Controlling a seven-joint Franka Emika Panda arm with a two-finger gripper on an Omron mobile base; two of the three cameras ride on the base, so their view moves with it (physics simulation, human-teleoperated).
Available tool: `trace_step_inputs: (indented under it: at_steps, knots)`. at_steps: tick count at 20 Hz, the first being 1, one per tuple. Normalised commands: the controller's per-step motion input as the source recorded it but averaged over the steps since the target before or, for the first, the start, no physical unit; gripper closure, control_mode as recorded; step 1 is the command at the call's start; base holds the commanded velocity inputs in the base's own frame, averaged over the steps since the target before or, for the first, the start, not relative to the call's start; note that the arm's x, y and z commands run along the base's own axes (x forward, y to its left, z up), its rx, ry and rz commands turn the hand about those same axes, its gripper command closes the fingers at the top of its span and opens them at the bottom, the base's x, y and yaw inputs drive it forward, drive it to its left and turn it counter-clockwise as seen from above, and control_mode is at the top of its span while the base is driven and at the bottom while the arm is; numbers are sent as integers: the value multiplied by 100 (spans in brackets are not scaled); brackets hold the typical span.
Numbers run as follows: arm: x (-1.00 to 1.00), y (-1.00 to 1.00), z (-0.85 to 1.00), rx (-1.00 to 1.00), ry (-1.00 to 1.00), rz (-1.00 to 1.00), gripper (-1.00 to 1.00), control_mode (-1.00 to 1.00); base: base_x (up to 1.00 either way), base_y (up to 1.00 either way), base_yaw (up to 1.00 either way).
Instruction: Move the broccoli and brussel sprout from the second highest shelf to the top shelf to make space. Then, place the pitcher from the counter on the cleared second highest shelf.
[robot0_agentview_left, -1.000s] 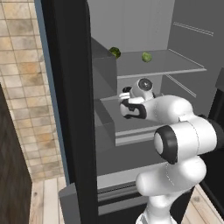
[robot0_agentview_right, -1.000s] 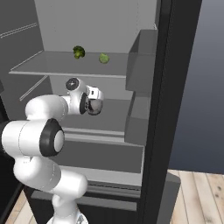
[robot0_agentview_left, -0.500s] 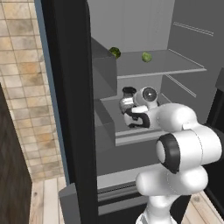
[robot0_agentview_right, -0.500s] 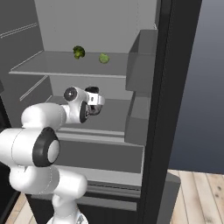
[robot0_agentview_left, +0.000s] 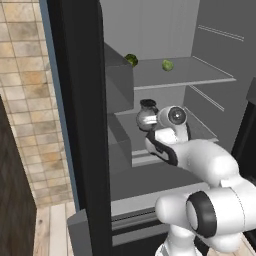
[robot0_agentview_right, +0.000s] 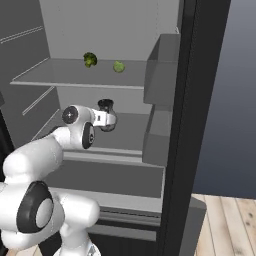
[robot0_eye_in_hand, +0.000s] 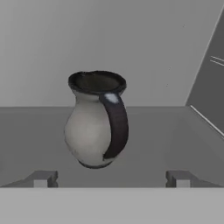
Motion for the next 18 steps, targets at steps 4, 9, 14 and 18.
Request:
trace_step_inputs:
  at_steps: [4, 9, 14, 18]
  knots:
    - [-73, 1, 68, 0, 1, 0, -100, -100, 0, 0, 0]
    - [-94, 0, 33, 0, 12, 0, -100, -100, 0, 0, 0]
    - [-100, 0, 7, 2, 12, 4, -100, -100, 0, 0, 0]
    - [-100, 23, 1, 0, 1, 9, -100, -100, 0, 0, 0]
